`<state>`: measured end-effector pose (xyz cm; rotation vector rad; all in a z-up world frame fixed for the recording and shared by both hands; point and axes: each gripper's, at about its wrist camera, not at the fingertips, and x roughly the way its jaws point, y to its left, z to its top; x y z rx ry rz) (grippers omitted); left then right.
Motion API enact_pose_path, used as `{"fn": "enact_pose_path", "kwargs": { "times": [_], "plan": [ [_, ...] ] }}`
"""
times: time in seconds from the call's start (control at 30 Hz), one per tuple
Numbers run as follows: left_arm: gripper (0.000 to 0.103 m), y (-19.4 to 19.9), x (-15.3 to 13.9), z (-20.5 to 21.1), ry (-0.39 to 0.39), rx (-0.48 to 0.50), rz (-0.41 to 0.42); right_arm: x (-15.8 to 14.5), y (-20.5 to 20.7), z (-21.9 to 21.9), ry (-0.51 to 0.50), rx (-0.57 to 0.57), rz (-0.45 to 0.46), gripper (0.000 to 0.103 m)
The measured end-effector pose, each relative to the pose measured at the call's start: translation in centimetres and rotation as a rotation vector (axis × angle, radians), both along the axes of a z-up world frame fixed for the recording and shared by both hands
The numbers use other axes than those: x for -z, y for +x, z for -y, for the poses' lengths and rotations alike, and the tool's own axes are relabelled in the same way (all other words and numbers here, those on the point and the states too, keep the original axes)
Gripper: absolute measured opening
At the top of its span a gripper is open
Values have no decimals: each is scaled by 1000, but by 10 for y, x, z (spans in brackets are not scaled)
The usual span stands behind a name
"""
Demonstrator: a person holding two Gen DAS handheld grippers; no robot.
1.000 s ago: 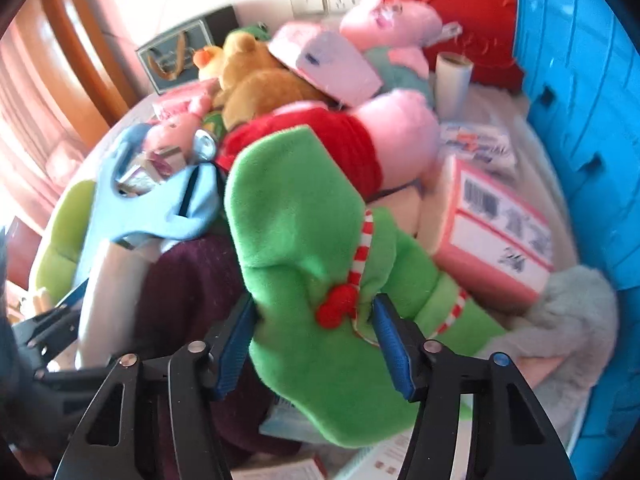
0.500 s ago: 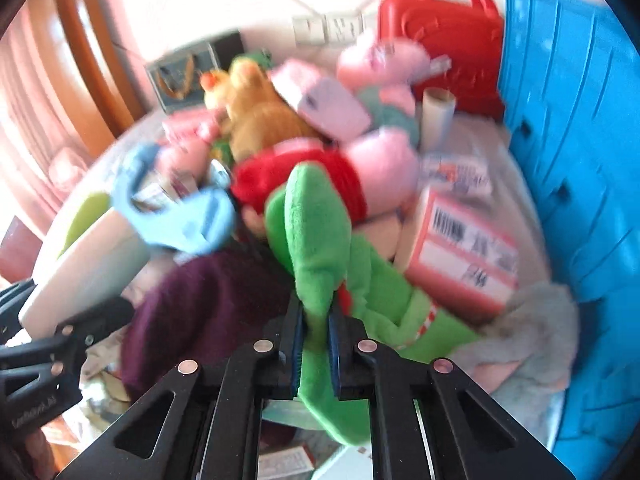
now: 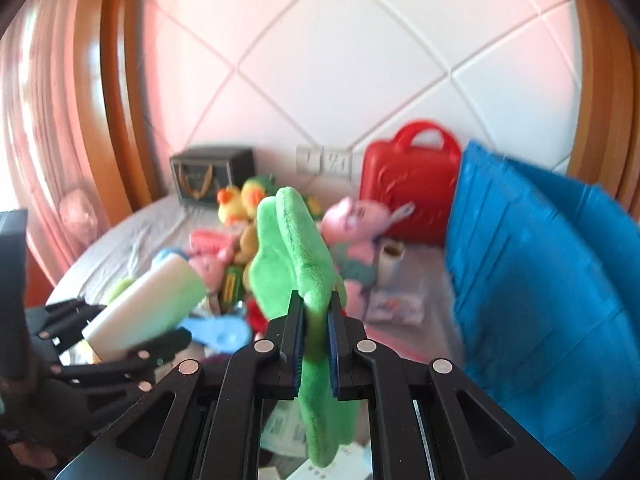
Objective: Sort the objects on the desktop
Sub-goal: 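Lift the paper roll and green hat and carry them over the crate, then open both tools to drop the paper roll and green hat into the crate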
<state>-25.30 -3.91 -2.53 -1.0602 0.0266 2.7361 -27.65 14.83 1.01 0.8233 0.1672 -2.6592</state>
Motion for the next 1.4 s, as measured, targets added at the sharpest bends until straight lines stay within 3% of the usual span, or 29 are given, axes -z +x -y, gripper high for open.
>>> {"fn": "enact_pose_path", "kwargs": {
  "times": [0.17, 0.33, 0.63, 0.77, 0.93, 1.1, 1.4],
  "plan": [
    [44, 3, -45, -33, 21, 51, -86, -64, 17, -32, -5, 64, -159, 10],
    [44, 13, -92, -101, 48, 165, -185, -120, 31, -94, -23, 198, -296, 10],
    [44, 35, -142, -264, 73, 386, -260, -166, 70, -236, 33, 462, -412, 10],
    [44, 52, -141, -322, 47, 445, -258, -170, 75, -291, 83, 544, -416, 10],
    [44, 63, -127, -364, 9, 470, -199, -150, 54, -343, 98, 577, -339, 10],
    [44, 63, -108, -379, -36, 455, -143, -133, 45, -375, 51, 560, -305, 10],
    [46, 65, -91, -383, -89, 413, -42, -115, 44, -383, 10, 515, -276, 10]
  ]
}}
